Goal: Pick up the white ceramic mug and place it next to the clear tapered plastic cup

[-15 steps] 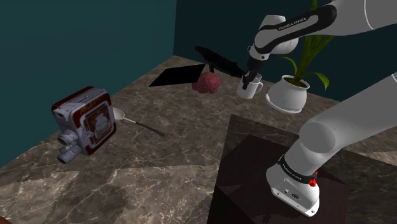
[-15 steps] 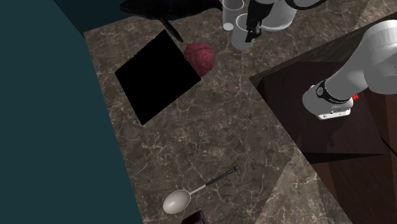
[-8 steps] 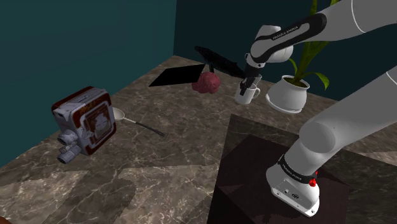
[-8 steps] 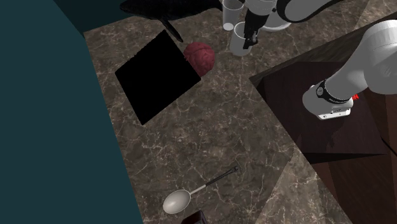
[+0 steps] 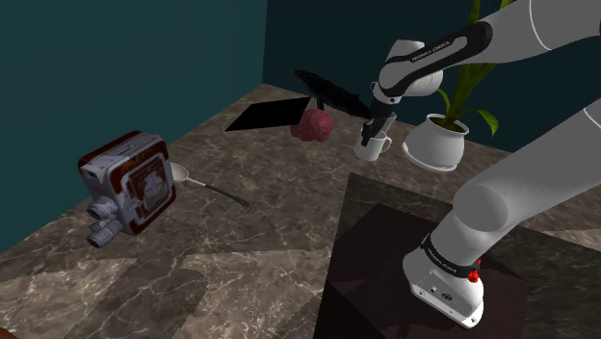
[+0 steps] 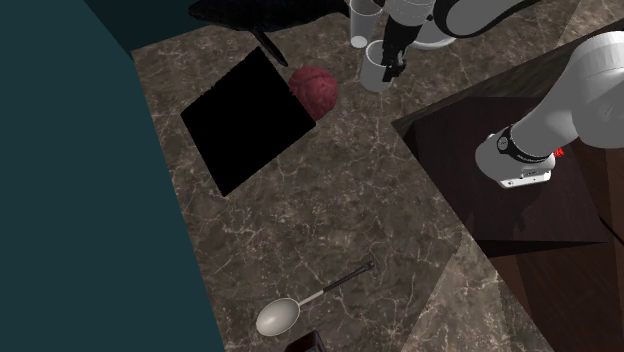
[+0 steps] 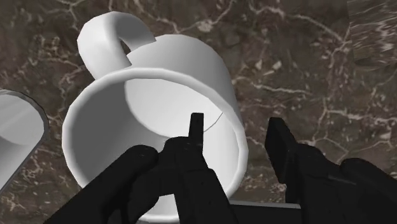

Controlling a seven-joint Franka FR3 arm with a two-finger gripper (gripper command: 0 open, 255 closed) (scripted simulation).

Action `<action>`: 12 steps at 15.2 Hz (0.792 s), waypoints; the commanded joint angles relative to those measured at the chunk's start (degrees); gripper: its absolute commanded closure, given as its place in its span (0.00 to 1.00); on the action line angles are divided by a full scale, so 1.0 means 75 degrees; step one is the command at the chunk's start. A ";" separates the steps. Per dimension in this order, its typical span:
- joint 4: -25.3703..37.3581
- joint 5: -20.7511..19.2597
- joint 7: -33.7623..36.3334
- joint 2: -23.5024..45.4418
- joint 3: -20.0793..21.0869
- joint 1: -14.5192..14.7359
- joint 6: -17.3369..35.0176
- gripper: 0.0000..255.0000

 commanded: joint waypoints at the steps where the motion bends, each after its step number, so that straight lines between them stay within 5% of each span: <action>1: 0.0001 0.0000 0.0001 0.0000 0.0000 0.0000 0.0001 0.00; 5: 0.0001 0.0000 -0.0001 -0.0001 -0.0001 0.0000 0.0000 0.00; 9: 0.0508 -0.0044 0.0045 -0.0611 0.0056 -0.0020 -0.1115 0.00; 12: 0.0508 -0.0044 0.0045 -0.0612 0.0057 -0.0020 -0.1115 0.00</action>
